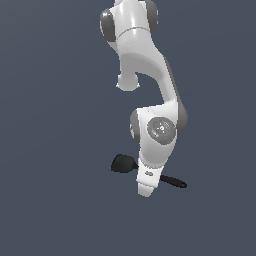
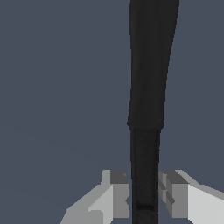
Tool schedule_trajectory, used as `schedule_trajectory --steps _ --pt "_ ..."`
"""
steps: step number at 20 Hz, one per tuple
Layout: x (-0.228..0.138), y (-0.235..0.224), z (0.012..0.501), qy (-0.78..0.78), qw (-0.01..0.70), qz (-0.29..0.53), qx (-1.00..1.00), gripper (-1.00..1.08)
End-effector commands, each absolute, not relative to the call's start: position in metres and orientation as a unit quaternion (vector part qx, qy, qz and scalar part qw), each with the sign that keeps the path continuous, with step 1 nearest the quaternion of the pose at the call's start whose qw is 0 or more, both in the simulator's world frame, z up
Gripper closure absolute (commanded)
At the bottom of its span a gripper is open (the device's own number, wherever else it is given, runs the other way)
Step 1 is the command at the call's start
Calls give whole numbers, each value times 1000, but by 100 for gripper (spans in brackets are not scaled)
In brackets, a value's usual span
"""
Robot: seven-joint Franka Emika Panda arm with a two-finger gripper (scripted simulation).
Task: Pick up the object and move it to a goal position.
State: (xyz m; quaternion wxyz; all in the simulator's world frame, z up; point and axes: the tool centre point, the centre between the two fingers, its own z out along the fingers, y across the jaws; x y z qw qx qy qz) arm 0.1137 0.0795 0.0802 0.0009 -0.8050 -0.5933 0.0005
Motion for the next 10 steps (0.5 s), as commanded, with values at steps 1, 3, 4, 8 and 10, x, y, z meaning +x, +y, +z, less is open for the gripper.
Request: schedule_trajectory --steps 1,3,4,8,10 --pt "123 81 85 -593 0 0 -805 108" --pt "129 83 87 -593 0 0 -805 108" --pt "131 83 88 -593 0 0 -805 108" --pt "139 85 90 -593 0 0 -805 108" --pt "141 85 91 -593 0 0 -805 108"
